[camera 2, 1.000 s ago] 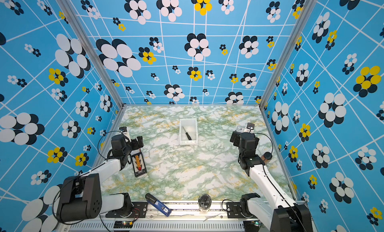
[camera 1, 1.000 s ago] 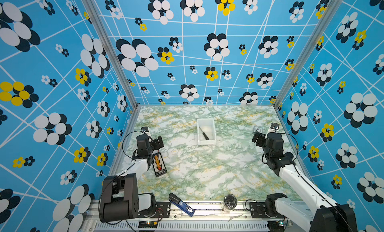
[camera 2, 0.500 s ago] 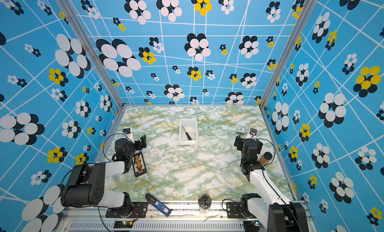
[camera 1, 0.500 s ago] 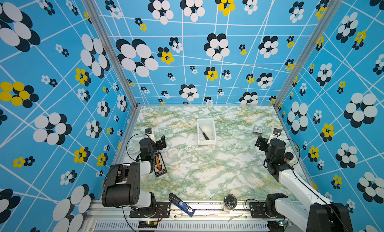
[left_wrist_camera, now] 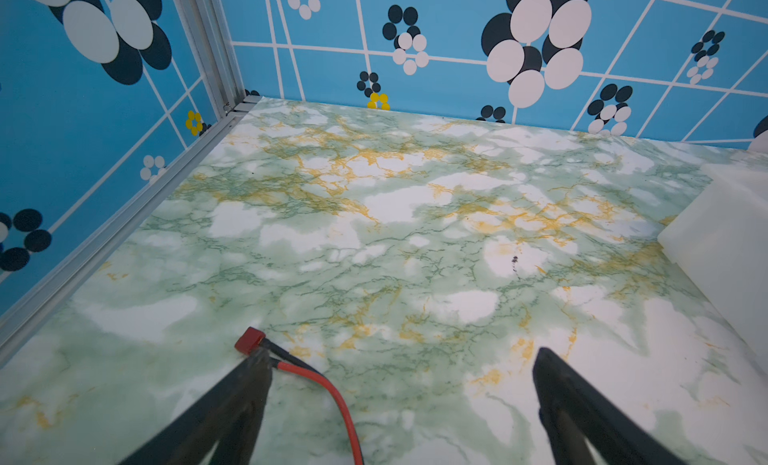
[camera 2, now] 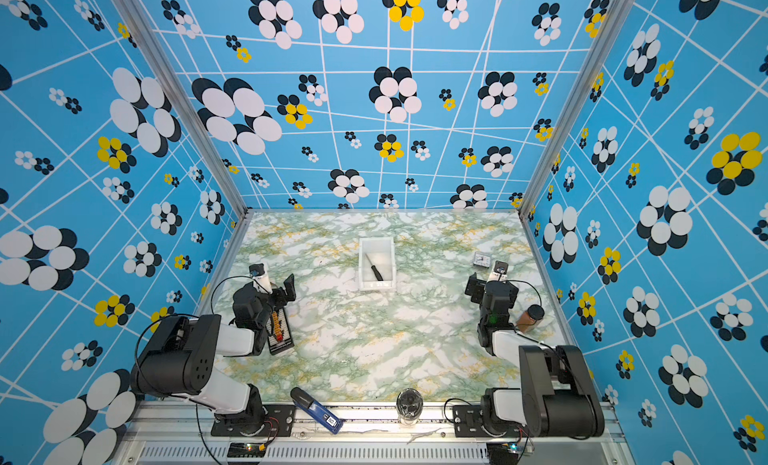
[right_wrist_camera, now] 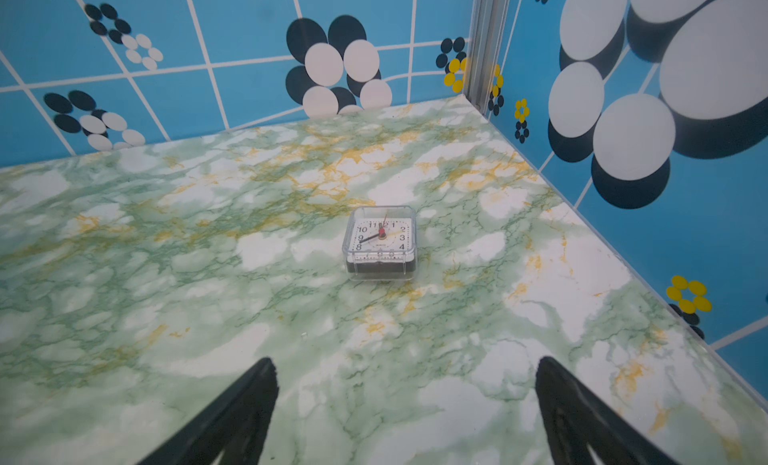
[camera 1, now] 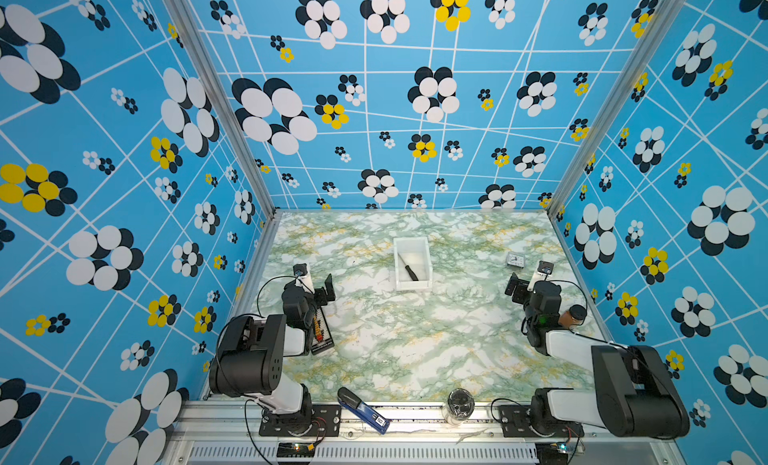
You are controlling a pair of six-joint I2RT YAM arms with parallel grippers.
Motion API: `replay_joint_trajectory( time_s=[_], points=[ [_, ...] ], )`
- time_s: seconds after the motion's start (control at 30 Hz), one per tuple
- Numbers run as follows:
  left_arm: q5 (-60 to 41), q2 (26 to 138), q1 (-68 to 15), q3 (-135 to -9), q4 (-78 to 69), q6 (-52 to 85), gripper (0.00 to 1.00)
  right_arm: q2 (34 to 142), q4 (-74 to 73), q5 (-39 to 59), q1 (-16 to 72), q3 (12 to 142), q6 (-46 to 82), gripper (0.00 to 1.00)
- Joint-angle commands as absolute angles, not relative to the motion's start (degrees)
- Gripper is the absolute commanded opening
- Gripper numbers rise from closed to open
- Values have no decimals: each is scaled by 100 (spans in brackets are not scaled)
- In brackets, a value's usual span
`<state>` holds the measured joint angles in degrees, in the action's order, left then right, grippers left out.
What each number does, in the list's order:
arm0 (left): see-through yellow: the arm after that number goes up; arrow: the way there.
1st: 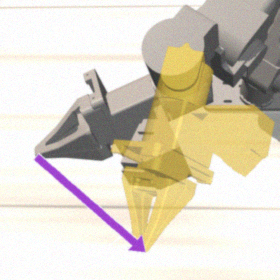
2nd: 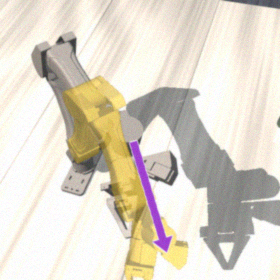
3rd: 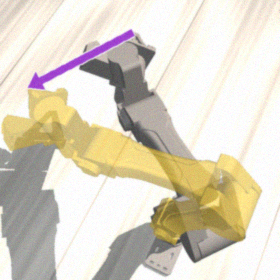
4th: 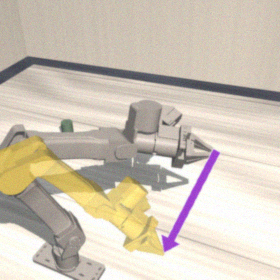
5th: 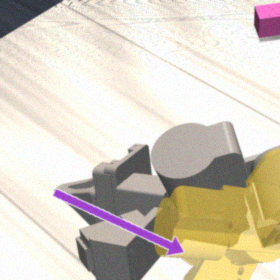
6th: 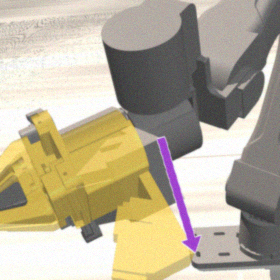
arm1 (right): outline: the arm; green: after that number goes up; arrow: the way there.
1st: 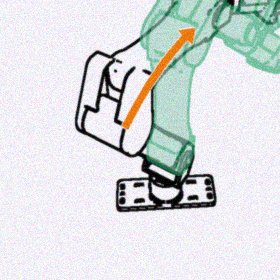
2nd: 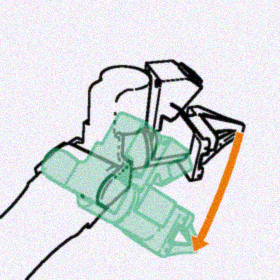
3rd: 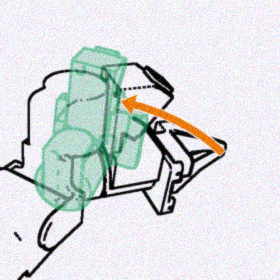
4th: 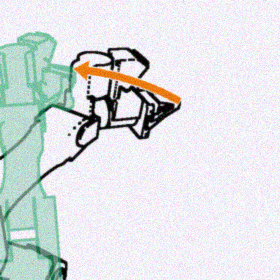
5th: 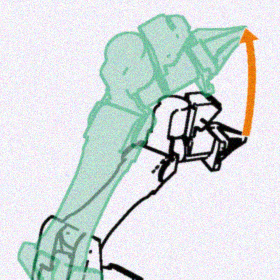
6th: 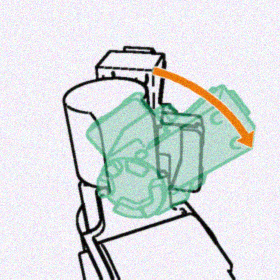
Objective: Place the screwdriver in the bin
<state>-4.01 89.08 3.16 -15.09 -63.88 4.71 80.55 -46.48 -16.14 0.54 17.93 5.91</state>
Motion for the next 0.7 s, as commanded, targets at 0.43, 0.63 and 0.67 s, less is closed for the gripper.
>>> replay_joint_trajectory(
  time_s=[0.43,0.63,0.67],
  points=[
    [-250,8949,281,-1424,-6785,421,99,8833,-5063,-393,-40,2243,220,99],
    [-204,8964,281,-1339,-6960,434,99,8833,-5062,-394,-36,2246,212,99],
    [-175,8972,284,-1304,-7031,444,99,8828,-5055,-393,-37,2242,204,99]
  ],
)
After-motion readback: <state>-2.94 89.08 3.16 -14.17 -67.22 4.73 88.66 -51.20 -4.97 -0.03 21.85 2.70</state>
